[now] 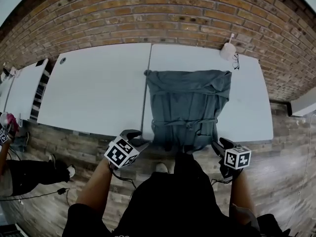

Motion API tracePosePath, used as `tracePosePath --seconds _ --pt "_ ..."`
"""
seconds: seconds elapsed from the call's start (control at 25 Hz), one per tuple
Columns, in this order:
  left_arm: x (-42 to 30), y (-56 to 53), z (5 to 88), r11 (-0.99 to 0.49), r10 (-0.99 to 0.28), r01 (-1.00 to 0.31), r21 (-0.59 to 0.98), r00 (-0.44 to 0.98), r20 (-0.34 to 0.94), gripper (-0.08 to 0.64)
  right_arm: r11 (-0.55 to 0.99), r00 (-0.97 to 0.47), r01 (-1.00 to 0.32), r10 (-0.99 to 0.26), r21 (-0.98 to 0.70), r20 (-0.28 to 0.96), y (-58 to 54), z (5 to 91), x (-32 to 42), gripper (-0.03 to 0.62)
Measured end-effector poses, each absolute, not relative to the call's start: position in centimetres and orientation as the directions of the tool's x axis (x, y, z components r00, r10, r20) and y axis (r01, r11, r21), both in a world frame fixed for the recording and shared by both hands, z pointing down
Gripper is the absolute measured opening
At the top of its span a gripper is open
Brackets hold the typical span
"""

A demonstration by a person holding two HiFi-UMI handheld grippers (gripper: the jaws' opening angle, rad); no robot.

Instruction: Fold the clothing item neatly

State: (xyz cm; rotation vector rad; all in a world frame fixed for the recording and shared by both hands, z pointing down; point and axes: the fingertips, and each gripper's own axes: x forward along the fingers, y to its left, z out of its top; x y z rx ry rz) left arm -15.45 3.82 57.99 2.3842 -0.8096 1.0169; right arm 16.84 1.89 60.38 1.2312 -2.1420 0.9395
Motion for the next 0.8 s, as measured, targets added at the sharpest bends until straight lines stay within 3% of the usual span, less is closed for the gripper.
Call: tracePosePath --seconds 0.24,0.52,0.64,0.8 --pt "-12.8 7.5 63.0 -0.665 -0.305 -0.701 0.257 0.570 0.763 0.187 0.339 -0.453 -0.887 -0.511 -0.313 0.730 4.3 62.8 17.0 0.186" --pt "-12.9 6.1 68.1 -0.419 -0.339 -0.832 0.364 0.515 0.787 0.187 0.372 -0.422 -0.891 -0.464 -0.261 0.779 4.1 65.6 17.3 0.186" --pt "-12.2 5.8 69.1 -0.413 -0.322 -0.831 0.373 0.516 0.794 0.188 0.311 -0.415 -0.903 -0.457 -0.296 0.786 3.5 66.9 18.0 0.186" --pt "-10.9 5.2 69.9 -0.430 -0.307 -0.816 0.386 0.534 0.787 0.215 0.346 -0.448 -0.883 -0.415 -0.318 0.792 3.1 68.1 17.4 0.186"
